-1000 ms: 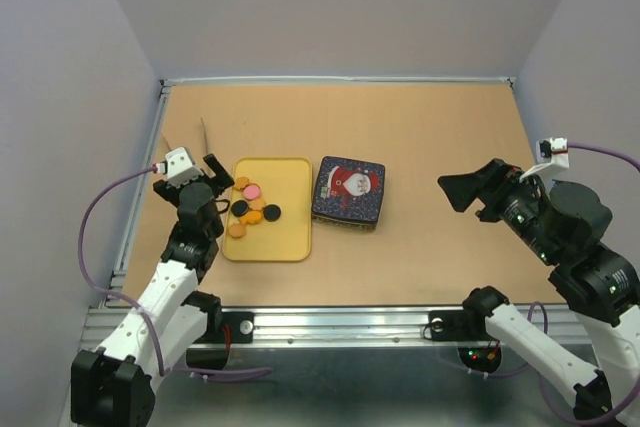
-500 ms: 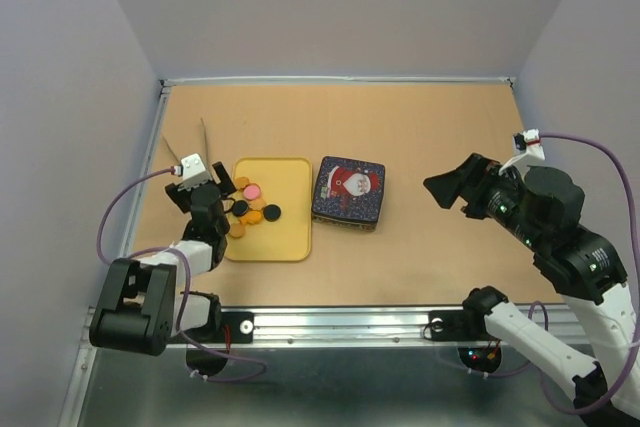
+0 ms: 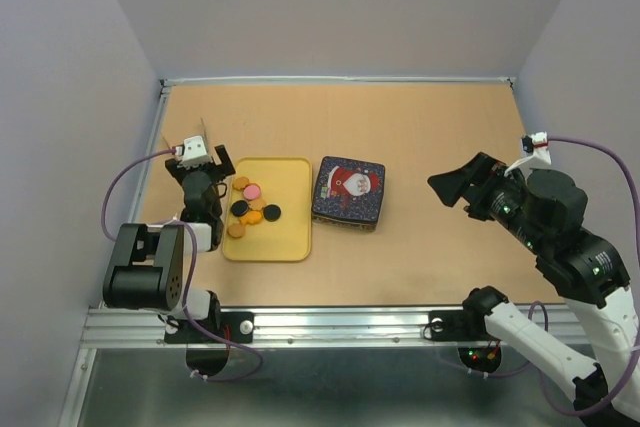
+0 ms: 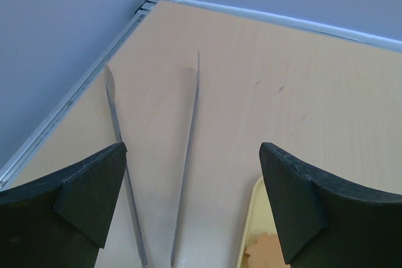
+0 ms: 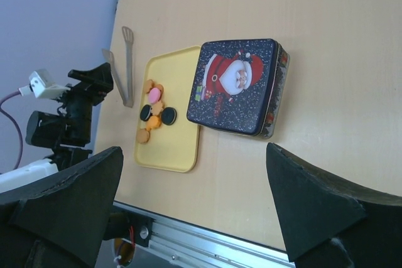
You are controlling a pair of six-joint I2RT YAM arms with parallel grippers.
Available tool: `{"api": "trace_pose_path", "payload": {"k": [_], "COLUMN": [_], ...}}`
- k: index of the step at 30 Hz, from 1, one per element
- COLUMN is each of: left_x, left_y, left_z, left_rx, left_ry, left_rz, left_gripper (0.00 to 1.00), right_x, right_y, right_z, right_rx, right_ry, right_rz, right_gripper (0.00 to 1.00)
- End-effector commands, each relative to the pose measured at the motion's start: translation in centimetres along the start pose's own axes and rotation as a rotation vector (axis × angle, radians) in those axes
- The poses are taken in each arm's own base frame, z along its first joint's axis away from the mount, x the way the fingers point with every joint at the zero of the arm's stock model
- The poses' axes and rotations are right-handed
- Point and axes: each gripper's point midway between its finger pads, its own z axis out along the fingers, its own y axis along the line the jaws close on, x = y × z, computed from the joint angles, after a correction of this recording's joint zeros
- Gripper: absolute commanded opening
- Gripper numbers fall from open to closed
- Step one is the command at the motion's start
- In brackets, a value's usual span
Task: Pack the cookies
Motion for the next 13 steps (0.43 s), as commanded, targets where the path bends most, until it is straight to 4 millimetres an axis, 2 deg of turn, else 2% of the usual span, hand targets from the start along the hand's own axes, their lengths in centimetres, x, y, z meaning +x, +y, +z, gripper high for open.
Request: {"api": "trace_pose_path", "payload": {"k": [1, 2, 4, 5, 13], "left_x": [-2.9, -3.6, -3.2, -3.6, -3.6], "left_y": [-1.1, -0.7, -0.9, -0.8, -0.7], "left_z": [-1.8, -1.7, -1.6, -1.6, -1.7], "left_rx": [0.113, 0.098, 0.099, 0.096, 0.096], "left_ry": [-0.177, -0.220, -0.186, -0.214, -0.214], "left_rz": [0.001, -0.013, -0.015, -0.015, -0.011], "left_gripper": [0.99, 0.99, 0.99, 0.99, 0.99], "right_x": [-0.5, -0.4, -0.4, -0.3, 0.2], "right_y": [0.0, -0.1, -0.2, -0.3, -0.8], "right_z": [0.0, 0.1, 0.2, 0.4, 1.3], "right_rx": [0.012, 0.015, 0.022, 0.028, 0.048], "right_ry": [-0.025, -0.022, -0.023, -0.021, -0.007], "right_rz": [0.021, 0.025, 0.028, 0.030, 0.027], "right_gripper": [1.00, 1.00, 1.00, 1.00, 1.00]}}
